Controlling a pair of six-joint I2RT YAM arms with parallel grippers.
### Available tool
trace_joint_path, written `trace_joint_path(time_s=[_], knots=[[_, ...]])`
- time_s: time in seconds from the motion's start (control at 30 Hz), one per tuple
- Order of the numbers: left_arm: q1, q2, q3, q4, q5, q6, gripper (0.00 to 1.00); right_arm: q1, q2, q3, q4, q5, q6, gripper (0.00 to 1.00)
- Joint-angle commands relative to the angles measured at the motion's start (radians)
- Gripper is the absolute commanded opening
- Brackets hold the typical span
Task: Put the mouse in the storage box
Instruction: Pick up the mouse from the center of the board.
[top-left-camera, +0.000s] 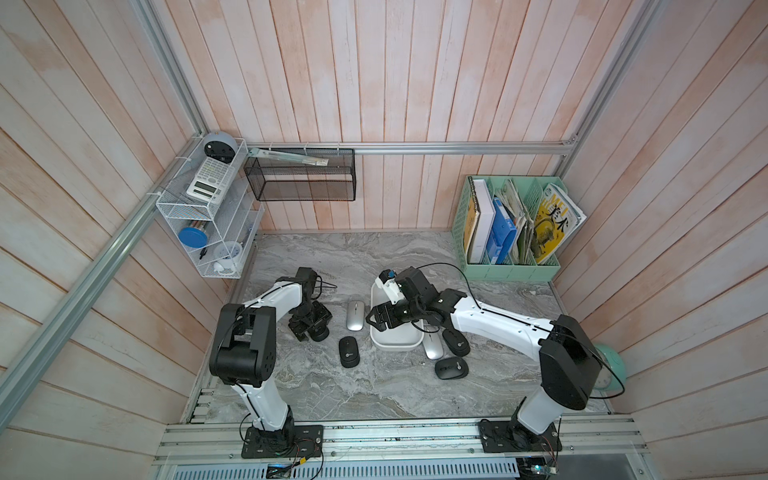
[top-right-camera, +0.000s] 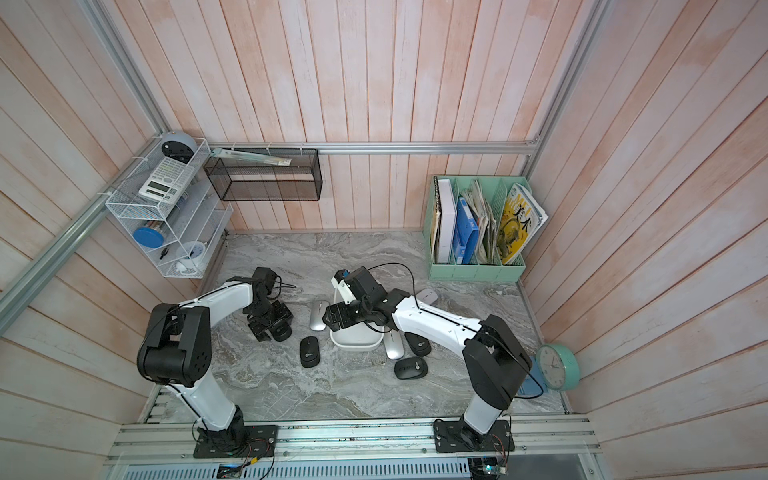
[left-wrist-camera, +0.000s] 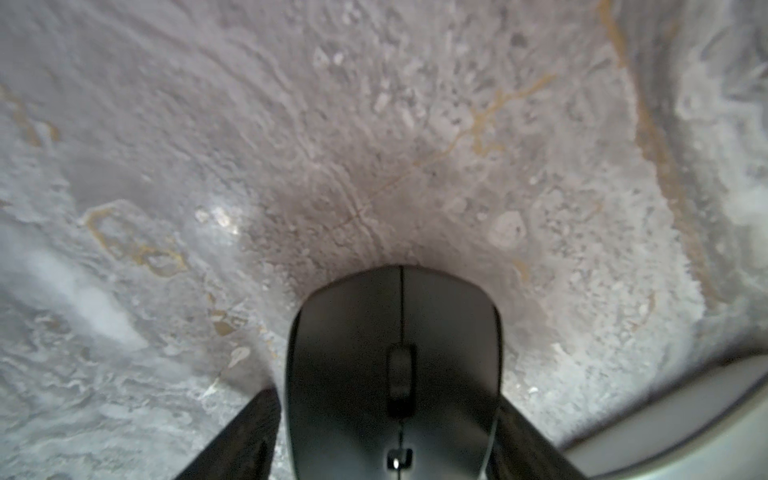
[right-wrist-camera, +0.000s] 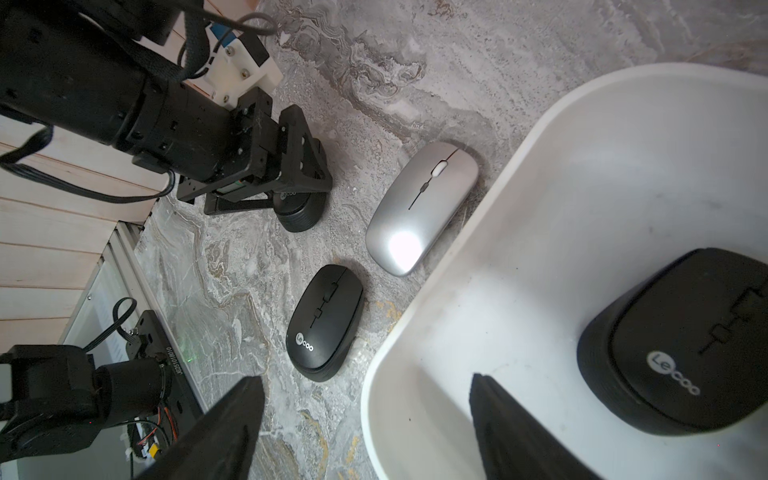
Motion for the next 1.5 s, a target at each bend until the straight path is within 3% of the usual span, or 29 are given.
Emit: trace_joint_path(time_s=[0.0, 0.3, 0.8, 1.1, 1.47], knots=[[0.002, 0.005, -0.033, 0.019, 0.018, 0.001, 0.76, 0.0, -0.031, -0.016, -0.011, 0.016, -0.009, 0.84], [0.002, -0.035, -0.037, 0.009, 0.014, 0.012, 0.55, 0.0, -0.048, -0.026, -0.013, 0.023, -0.014, 0.83], [-0.011, -0.185, 0.048, -0.104, -0.014, 0.067, 0.5, -0.024, -0.084, -0.062, -0.003, 0.054, -0.023, 0.84], [-0.161, -0.166, 0.239, -0.192, -0.023, 0.093, 0.5, -0.187, -0.143, -0.183, 0.098, -0.02, 0.086, 0.83], [-0.396, 0.037, 0.551, -0.29, -0.071, 0.146, 0.5, -0.264, -0.217, -0.238, 0.033, 0.113, 0.092, 0.83]])
